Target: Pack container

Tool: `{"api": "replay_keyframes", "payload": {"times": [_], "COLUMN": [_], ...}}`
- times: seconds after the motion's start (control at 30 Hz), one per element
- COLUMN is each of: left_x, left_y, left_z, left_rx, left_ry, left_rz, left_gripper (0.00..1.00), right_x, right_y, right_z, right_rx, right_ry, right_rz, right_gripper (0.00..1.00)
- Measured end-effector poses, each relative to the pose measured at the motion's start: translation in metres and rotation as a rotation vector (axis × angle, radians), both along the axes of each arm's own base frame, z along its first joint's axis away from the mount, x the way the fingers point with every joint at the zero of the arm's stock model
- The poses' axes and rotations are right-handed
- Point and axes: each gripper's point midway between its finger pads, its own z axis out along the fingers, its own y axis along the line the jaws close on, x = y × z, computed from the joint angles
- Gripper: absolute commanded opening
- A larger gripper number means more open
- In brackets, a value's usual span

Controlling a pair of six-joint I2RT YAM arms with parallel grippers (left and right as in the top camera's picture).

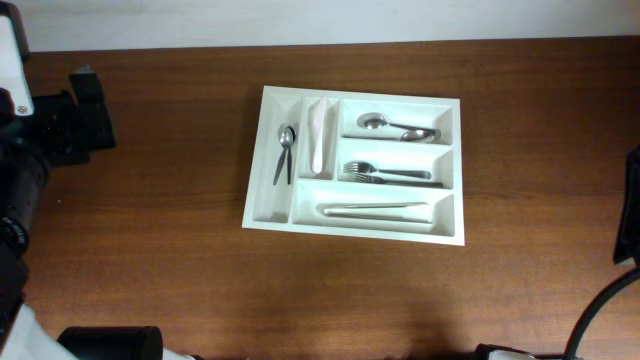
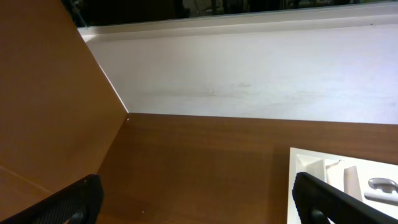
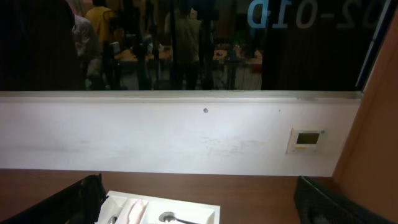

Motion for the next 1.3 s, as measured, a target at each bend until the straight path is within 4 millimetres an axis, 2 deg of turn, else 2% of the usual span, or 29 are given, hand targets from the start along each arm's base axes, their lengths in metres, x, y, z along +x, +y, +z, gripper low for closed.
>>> {"api": "replay_keyframes", "payload": {"times": [0.57,0.77,0.87,1.03,1.17,1.3], "left_x": [0.0,0.0,0.0,0.0,0.0,0.0], "left_y": [0.0,0.0,0.0,0.0,0.0,0.0], "left_z": [0.0,0.0,0.0,0.0,-0.001,-0.001], "left_rx": [0.0,0.0,0.0,0.0,0.0,0.0], "left_ry": [0.002,0.002,0.002,0.002,0.002,0.002], "left_rz": [0.0,0.0,0.0,0.0,0.0,-0.001], "left_gripper": [0.99,0.99,0.99,0.99,0.99,0.99], "right_x": [0.0,0.005,0.014,0.042,0.056,0.051], "right_y": [0.0,-0.012,-0.021,-0.029,-0.032,-0.03], "right_z": [0.0,-0.008,-0.027,-0.058,-0.097,-0.143], "right_rx": [0.0,-0.015,-0.032,-0.049,-0.048,-0.05], "right_ry": [0.0,0.042,0.131,0.218,0.246,0.237], "right_rz": [-0.001,-0.063,-0.097,-0.107,-0.105,-0.099], "right_gripper": [0.99,0.99,0.99,0.99,0.98,0.99]}}
